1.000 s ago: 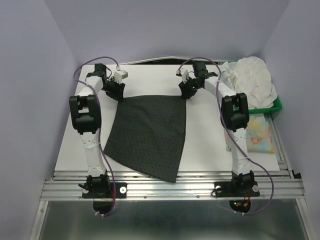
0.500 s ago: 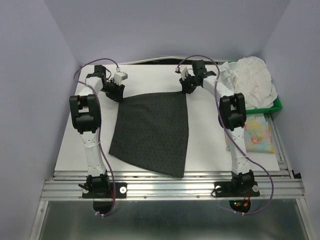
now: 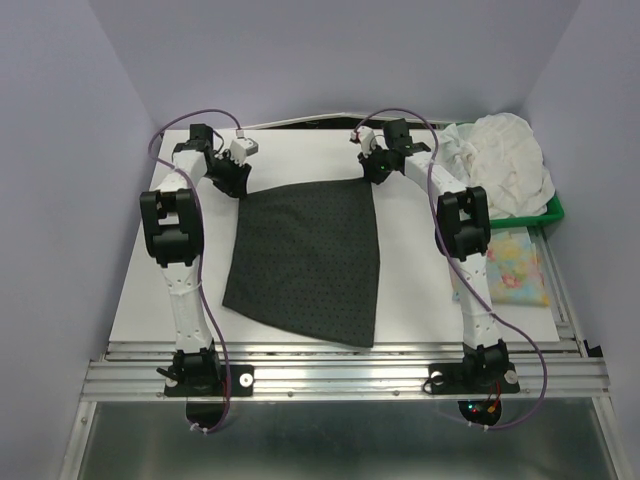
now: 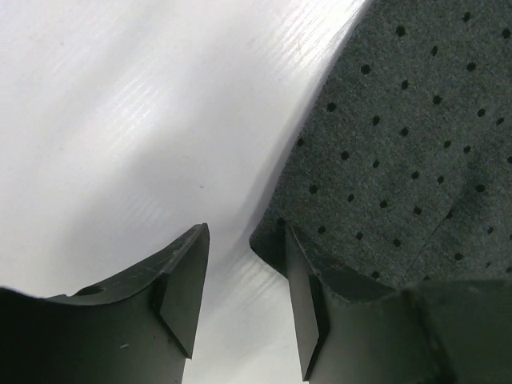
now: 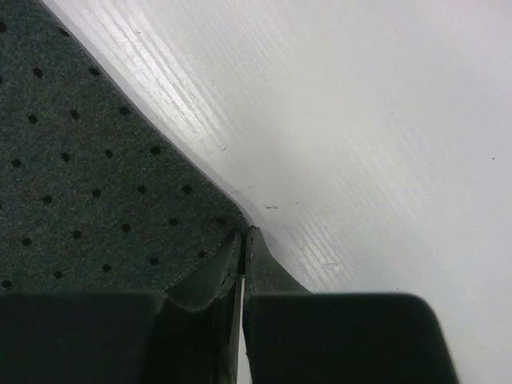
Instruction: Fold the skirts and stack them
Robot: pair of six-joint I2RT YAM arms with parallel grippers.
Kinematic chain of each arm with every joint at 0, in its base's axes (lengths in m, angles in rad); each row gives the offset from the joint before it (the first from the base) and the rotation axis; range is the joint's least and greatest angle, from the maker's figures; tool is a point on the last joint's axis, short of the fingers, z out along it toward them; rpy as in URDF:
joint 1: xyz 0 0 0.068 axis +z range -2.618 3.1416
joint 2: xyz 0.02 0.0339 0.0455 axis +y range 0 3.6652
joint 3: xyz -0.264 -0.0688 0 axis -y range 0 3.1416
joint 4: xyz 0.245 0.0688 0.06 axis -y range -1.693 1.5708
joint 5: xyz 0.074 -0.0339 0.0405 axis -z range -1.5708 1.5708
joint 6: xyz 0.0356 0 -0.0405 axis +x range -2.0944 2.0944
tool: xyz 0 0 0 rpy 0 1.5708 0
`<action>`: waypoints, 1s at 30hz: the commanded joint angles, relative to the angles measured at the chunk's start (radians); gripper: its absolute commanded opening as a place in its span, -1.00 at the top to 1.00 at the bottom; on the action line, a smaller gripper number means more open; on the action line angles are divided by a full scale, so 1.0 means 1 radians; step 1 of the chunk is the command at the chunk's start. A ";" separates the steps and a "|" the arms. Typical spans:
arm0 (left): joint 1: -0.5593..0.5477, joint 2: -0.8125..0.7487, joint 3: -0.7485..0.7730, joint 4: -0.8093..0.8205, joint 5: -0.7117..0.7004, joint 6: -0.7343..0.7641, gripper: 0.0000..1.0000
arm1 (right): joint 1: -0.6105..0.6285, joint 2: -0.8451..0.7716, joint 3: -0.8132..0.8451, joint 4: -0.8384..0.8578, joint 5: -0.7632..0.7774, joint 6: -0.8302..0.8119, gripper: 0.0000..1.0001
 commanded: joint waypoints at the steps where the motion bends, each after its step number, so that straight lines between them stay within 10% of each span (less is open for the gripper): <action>1: -0.016 0.005 0.052 -0.016 0.022 0.034 -0.04 | 0.000 0.010 0.051 0.090 0.043 0.019 0.99; 13: -0.048 0.087 0.104 -0.064 0.009 0.043 0.27 | 0.000 0.018 0.070 0.108 0.035 0.040 0.99; 17: -0.048 0.075 0.119 -0.046 0.022 0.008 0.54 | 0.000 0.015 0.090 0.128 0.064 0.056 0.99; 19: -0.048 0.054 0.144 -0.029 0.019 -0.020 1.00 | 0.000 0.020 0.131 0.149 0.142 0.050 0.99; 30: -0.047 -0.190 0.092 0.108 -0.032 -0.063 1.00 | -0.021 -0.129 0.185 0.245 0.203 0.065 0.99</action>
